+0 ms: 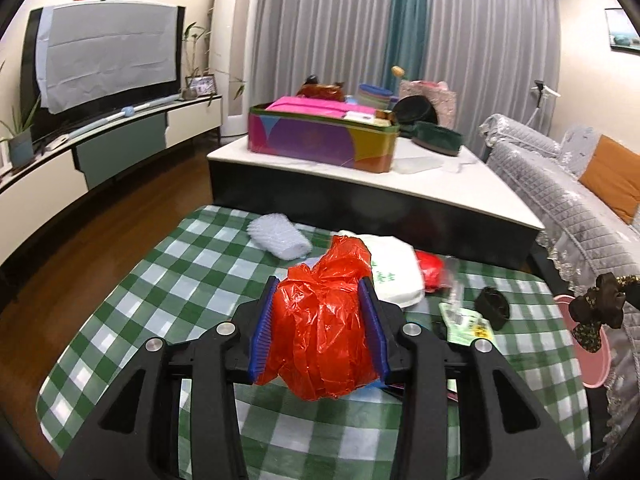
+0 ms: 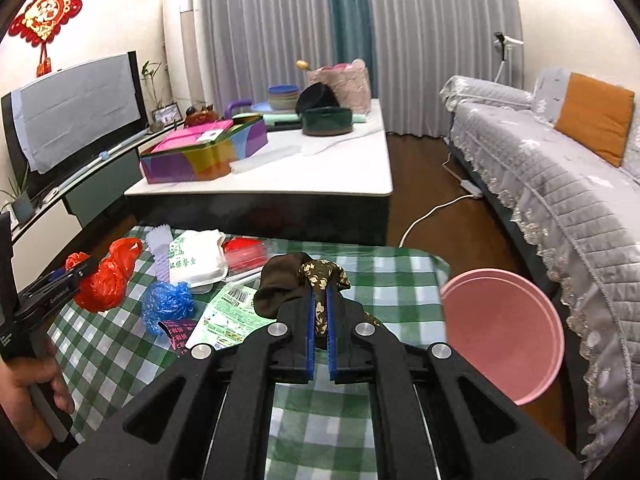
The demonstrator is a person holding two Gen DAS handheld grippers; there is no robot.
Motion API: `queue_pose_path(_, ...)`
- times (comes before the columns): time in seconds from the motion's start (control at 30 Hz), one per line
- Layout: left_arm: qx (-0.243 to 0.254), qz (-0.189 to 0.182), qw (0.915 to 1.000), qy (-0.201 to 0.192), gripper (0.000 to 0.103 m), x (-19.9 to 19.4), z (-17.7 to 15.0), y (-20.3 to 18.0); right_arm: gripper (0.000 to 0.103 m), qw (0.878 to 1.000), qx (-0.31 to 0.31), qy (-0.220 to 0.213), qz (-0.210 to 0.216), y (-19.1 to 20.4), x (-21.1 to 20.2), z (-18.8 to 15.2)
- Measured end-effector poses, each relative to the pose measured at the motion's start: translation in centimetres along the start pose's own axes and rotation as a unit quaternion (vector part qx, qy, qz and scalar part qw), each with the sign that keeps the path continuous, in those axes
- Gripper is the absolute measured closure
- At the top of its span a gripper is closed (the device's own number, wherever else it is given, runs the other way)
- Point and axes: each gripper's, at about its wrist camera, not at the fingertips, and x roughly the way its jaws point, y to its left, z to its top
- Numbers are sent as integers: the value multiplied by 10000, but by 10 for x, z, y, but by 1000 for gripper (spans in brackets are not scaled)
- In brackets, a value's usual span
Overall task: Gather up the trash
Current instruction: 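Carry the red bag and leopard cloth over the pink bin with both tools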
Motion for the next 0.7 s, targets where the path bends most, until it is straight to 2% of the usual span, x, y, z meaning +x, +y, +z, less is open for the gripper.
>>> queue_pose_path(0.43,550,-759,9952,-285,64,-36,-3,-44,98,9982,128,-418,-418,-48,-59,17)
queue_pose_path(0.7,816,-1066,9904,-322,64,-40,-8,-74,98,9969,120,-532,-568,-93,-65,31)
